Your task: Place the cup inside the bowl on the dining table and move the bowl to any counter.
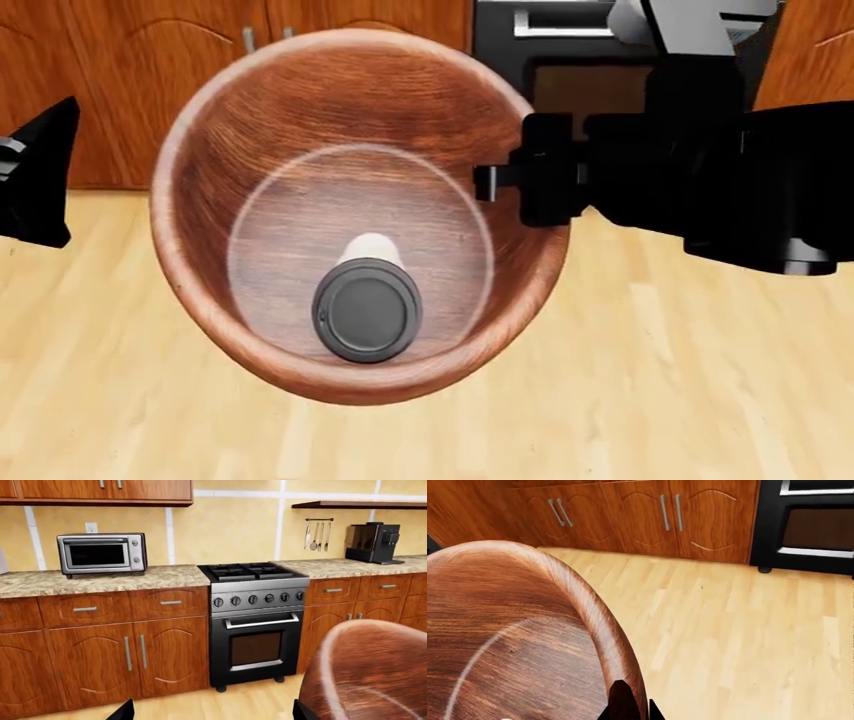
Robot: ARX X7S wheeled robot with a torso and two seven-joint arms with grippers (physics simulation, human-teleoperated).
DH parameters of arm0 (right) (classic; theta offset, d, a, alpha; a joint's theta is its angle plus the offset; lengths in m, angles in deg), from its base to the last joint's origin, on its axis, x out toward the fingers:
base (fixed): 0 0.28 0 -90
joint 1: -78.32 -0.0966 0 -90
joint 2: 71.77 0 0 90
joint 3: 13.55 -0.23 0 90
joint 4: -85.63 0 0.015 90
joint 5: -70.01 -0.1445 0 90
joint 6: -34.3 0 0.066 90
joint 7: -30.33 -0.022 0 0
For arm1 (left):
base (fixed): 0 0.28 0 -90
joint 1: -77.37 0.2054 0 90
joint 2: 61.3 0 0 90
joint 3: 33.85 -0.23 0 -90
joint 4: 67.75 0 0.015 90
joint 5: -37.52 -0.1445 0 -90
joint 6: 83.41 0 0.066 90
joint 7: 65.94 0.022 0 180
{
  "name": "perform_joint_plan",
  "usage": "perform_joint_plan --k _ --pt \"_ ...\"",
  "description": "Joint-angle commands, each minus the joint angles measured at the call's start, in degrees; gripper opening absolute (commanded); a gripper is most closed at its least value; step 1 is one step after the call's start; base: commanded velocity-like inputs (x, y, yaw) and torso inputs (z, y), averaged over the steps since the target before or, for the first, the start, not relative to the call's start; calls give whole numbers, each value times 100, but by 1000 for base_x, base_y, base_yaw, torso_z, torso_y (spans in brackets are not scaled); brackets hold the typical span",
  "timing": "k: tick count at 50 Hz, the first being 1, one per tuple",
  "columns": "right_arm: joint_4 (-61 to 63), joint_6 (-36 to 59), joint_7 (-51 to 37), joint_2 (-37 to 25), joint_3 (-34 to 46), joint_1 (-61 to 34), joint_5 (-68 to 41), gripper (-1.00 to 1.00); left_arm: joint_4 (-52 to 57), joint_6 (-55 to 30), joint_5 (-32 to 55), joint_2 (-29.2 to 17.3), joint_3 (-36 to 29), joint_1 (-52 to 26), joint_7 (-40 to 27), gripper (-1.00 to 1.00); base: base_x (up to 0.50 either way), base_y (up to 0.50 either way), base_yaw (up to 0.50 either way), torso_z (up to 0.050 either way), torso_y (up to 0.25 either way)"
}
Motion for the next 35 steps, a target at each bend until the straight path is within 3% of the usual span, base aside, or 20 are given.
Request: perform_joint_plan --k 1,26,35 --pt "33 -38 52 -3 -101 -36 83 -100 33 0 46 -59 23 32 23 100 499 159 0 0 0" --pt "4 -90 13 -27 -164 49 26 -100 32 50 40 -54 28 59 18 100 499 226 0 0 2" --pt "-21 -94 -69 -61 -201 29 -14 -100 10 40 19 -11 1 -9 5 100 500 29 0 0 1"
